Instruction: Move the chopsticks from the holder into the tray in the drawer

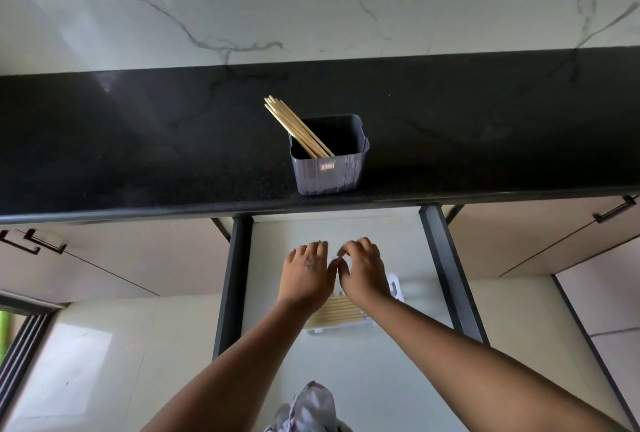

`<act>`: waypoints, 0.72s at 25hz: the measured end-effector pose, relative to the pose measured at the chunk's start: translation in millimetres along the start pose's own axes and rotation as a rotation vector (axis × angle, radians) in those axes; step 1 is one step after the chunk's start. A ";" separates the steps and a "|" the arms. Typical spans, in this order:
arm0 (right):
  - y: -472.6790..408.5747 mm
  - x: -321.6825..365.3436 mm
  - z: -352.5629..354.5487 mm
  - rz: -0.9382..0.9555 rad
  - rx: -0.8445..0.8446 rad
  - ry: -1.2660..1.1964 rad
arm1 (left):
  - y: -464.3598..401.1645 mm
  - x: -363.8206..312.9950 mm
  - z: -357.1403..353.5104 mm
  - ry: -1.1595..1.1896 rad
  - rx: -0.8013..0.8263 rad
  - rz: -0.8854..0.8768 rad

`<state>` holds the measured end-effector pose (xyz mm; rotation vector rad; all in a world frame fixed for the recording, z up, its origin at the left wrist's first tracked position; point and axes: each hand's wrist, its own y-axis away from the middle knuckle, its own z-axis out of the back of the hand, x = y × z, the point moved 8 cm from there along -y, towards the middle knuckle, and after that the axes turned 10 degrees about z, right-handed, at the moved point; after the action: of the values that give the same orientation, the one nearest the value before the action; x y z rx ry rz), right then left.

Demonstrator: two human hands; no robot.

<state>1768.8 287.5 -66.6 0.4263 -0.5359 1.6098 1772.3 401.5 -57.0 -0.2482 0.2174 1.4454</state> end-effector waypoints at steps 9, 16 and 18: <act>-117.6 90.7 121.4 0.351 -0.236 -0.216 | -95.9 -20.8 162.4 -0.016 -0.457 -0.096; -218.2 68.4 87.8 0.029 0.315 0.176 | -175.0 2.7 159.3 -0.113 -0.189 -0.095; -226.5 69.5 70.0 0.083 0.489 0.295 | -181.3 7.4 157.2 -0.108 -0.209 -0.096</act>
<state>1983.7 319.6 51.0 0.5187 0.0719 1.8437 1952.8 435.7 97.5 -0.3455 -0.0336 1.3819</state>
